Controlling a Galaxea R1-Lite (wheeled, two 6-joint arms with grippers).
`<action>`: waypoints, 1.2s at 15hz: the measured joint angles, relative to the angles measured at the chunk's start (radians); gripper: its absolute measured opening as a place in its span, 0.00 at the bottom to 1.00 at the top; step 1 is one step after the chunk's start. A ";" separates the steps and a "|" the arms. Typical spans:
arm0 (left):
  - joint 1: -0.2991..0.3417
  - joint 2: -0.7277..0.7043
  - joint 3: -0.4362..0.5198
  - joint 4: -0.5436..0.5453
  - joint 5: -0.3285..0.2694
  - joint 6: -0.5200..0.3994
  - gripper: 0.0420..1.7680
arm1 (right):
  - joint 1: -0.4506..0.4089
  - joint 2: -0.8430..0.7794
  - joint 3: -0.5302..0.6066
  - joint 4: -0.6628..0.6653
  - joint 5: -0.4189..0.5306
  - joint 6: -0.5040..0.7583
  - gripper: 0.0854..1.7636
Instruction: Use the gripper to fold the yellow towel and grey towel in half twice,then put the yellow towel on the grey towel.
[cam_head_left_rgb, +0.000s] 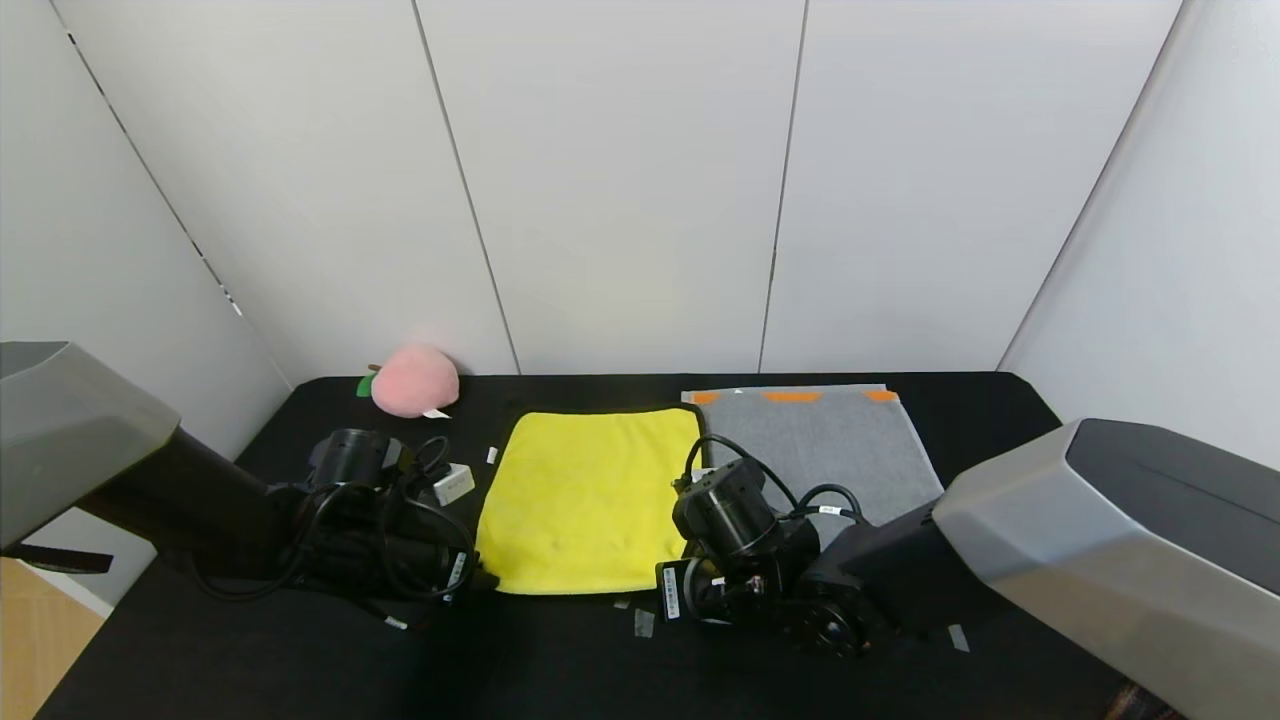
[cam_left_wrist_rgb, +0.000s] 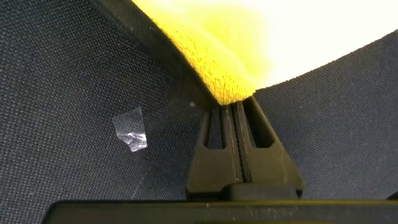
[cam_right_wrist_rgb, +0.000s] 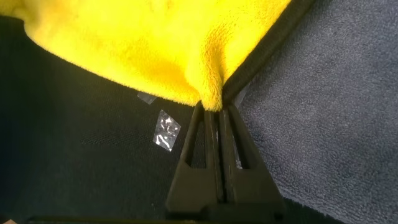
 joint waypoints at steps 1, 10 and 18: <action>0.000 0.000 0.000 0.000 0.000 0.000 0.04 | 0.000 0.000 0.000 0.000 0.000 0.000 0.03; 0.000 -0.095 0.067 0.000 0.000 -0.002 0.04 | 0.010 -0.062 0.028 0.004 -0.006 0.019 0.03; 0.000 -0.281 0.160 -0.008 0.002 -0.002 0.04 | 0.037 -0.151 0.064 0.002 -0.008 0.019 0.03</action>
